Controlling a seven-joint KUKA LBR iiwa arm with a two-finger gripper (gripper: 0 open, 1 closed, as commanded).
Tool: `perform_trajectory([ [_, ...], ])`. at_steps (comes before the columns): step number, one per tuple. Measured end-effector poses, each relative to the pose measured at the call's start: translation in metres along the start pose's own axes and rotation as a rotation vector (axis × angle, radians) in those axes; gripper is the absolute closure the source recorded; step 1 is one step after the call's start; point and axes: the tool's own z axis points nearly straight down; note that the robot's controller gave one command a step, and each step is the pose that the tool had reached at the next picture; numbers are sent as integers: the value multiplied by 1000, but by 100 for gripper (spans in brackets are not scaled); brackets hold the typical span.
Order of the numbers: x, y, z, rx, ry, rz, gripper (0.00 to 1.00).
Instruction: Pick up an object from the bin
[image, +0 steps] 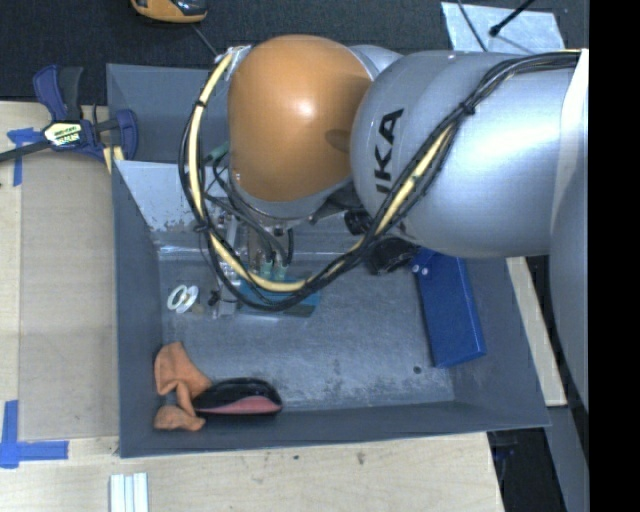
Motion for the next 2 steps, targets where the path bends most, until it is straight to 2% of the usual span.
perform_trajectory([
  [1,6,-1,-2,0,0,8,0],
  [2,8,1,38,1,2,-20,0],
])
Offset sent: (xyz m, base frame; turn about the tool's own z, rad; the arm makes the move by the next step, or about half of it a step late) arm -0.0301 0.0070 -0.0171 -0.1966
